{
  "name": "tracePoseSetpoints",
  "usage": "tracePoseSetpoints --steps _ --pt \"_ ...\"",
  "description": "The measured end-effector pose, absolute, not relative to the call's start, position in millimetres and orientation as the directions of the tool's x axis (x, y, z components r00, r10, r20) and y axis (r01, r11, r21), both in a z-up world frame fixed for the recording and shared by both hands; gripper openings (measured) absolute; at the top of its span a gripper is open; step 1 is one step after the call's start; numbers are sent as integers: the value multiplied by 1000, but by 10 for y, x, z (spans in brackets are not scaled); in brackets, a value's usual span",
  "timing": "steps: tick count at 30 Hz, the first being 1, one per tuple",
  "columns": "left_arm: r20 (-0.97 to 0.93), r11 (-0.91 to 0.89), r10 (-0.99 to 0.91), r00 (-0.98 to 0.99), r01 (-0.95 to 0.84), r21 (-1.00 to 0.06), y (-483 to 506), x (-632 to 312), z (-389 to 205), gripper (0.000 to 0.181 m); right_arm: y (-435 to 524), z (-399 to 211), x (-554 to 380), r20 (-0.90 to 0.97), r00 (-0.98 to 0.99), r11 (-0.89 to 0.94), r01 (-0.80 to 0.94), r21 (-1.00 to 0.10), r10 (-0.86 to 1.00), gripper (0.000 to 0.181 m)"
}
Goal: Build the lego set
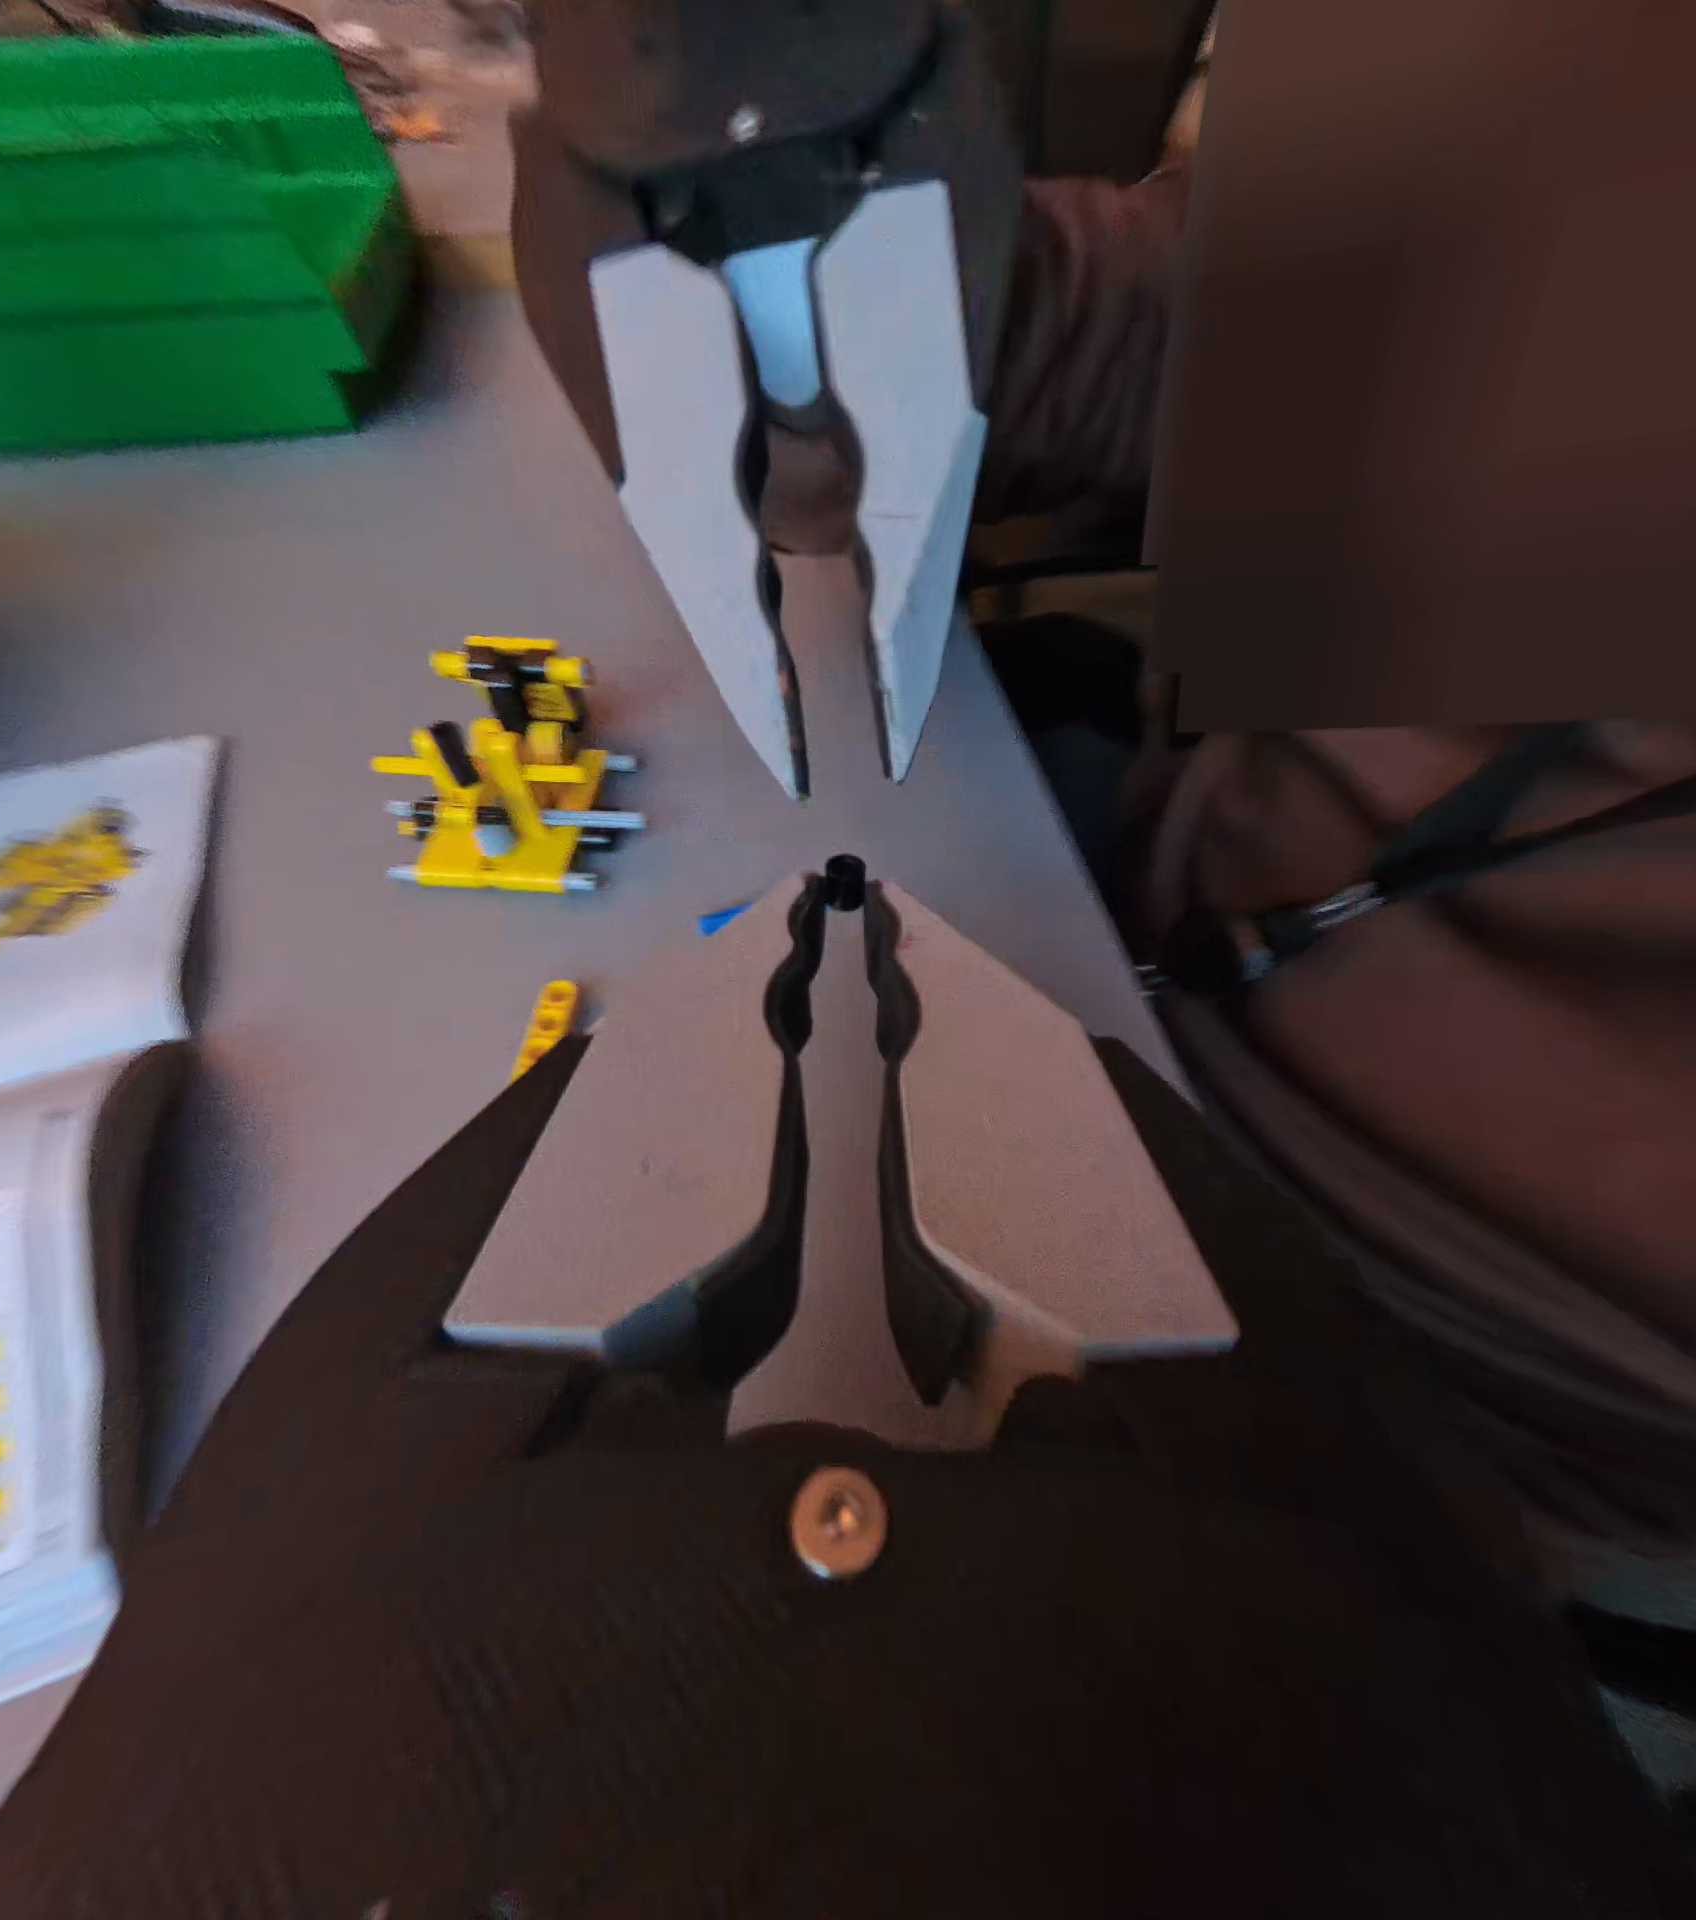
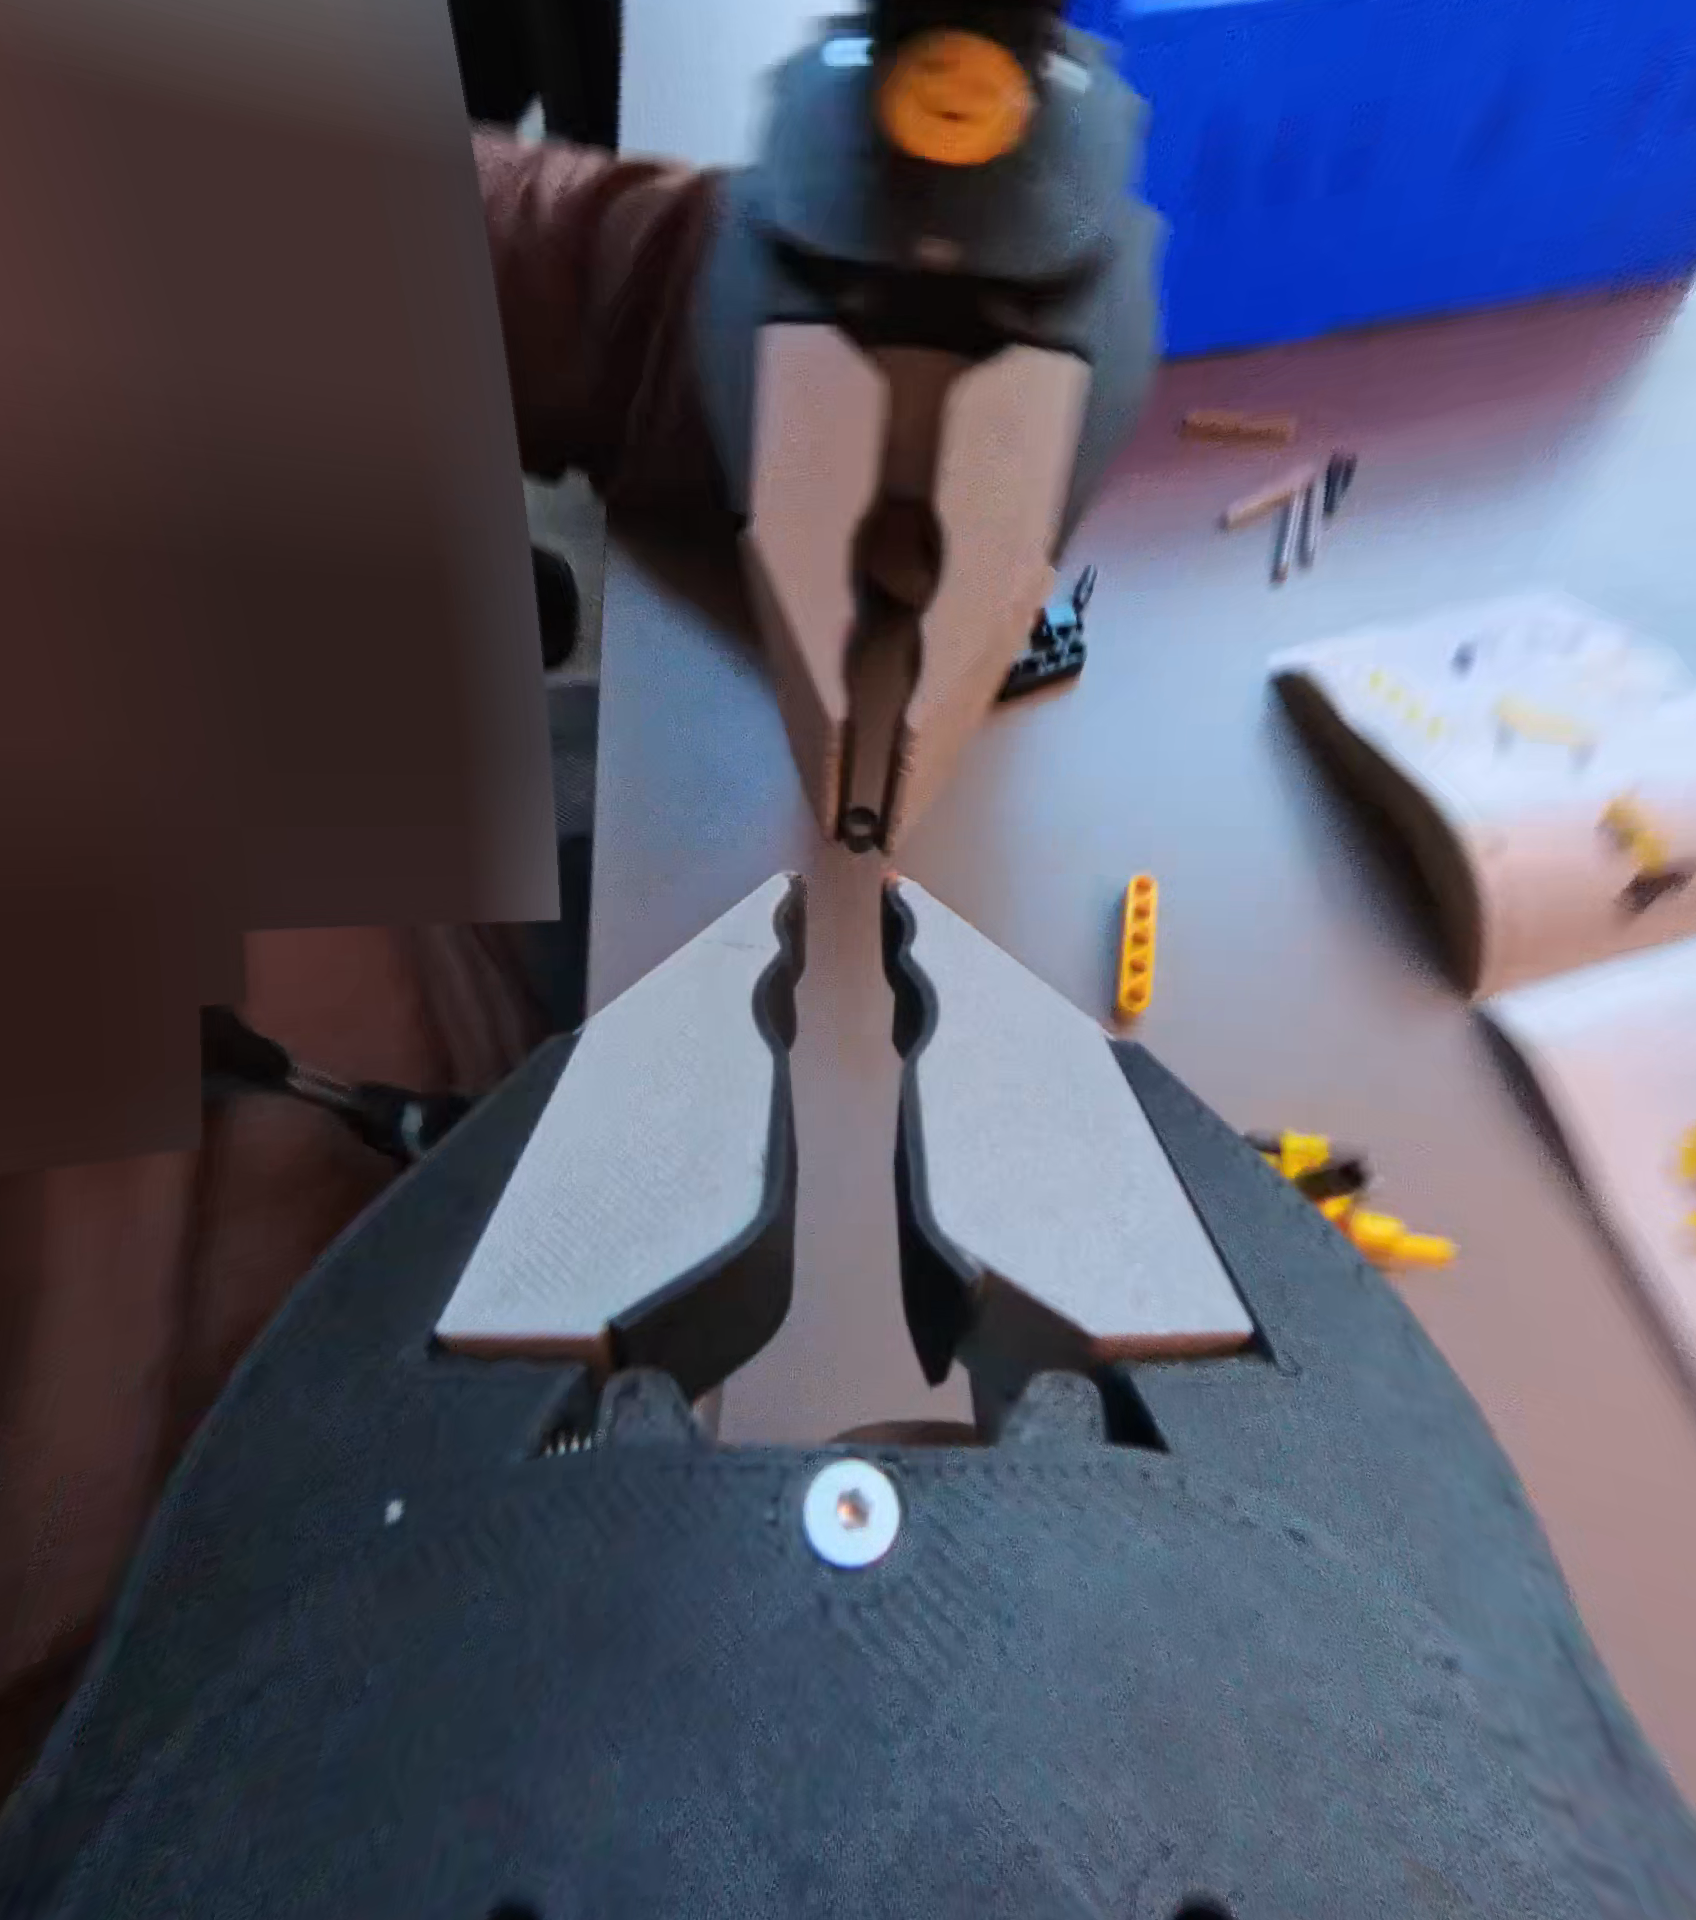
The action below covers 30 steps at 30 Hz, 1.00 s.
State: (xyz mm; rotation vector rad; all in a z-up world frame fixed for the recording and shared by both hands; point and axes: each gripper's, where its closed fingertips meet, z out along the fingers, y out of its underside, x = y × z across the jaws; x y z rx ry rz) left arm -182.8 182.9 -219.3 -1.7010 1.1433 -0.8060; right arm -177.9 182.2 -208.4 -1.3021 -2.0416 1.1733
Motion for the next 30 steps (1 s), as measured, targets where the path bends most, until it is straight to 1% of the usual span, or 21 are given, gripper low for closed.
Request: tracePoseSetpoints --steps 1,3,4,6,8,11,16,24,30 --pt "103 -209 -941 323 -315 -926 1798 -1824 -2177 5 1768 -2065 -1767 56 -500 317 457 -831 864 10" --pt "221 -288 -946 239 -297 -911 1702 -1794 -2175 4 1709 -2056 -1786 267 -543 513 372 -774 797 8" --pt "262 -314 -944 201 -295 -903 1659 -1778 -2173 4 1690 -2056 -1802 336 -556 579 342 -740 760 9" --pt "314 -342 -939 139 -290 -894 1590 -1758 -2155 4 1594 -2051 -1805 406 -605 657 273 -702 685 9" --pt "348 -366 -931 113 -283 -887 1563 -1746 -2143 4 1499 -2061 -1791 422 -653 694 226 -684 629 12" --pt "341 -352 -936 91 -293 -889 1522 -1735 -2145 4 1466 -2094 -1808 442 -678 729 206 -653 587 9" --pt "387 -378 -921 38 -329 -866 1423 -1703 -2179 5 1438 -2155 -1809 479 -713 791 175 -586 512 8" --pt "426 -406 -904 16 -338 -849 1395 -1690 -2189 4 1349 -2162 -1802 490 -753 827 125 -549 439 3" --pt "416 -389 -909 9 -371 -843 1353 -1671 -2230 4 1318 -2212 -1791 467 -783 842 128 -525 410 5"
